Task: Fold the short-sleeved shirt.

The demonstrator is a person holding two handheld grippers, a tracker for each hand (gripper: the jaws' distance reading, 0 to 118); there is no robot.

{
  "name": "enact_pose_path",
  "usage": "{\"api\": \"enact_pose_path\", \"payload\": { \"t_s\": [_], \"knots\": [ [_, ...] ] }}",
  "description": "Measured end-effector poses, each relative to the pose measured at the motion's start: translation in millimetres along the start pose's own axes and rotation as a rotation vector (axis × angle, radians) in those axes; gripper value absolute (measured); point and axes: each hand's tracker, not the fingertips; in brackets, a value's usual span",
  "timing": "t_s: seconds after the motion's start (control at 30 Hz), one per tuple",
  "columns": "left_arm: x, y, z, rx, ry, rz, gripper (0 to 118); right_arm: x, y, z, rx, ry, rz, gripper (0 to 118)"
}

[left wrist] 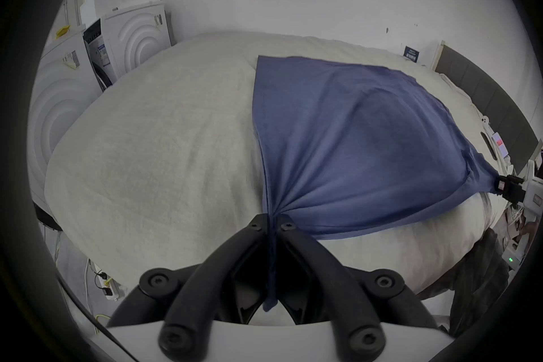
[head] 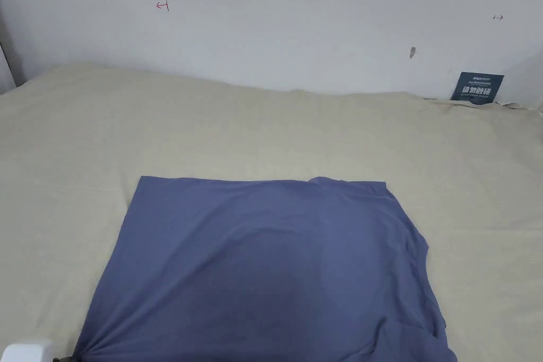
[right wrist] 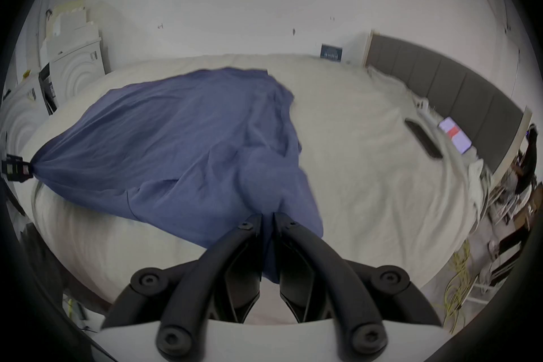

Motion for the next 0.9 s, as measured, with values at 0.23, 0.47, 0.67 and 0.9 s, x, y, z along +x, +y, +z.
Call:
{"api": "enact_pose_path", "payload": {
  "t_s": [0.23,0.47,0.67,0.9],
  "knots": [
    [0.3,49.1,-4.9,0.092,0.016,-0.002,0,-2.2,66.8,-20.2,0.083,-0.006,0.048,7],
    [2.7,128.6,-53.3,0.091,0.037,-0.008,0,-7.0,145.3,-88.1,0.088,0.015,0.027,7],
    [-0.4,171.1,-120.0,-0.032,0.036,-0.001,0,-11.3,177.6,-165.2,-0.019,0.036,0.019,7],
    [8.3,172.8,-167.8,-0.141,0.040,-0.022,0,-19.1,180.2,-224.3,-0.109,0.035,0.045,7]
  ]
}}
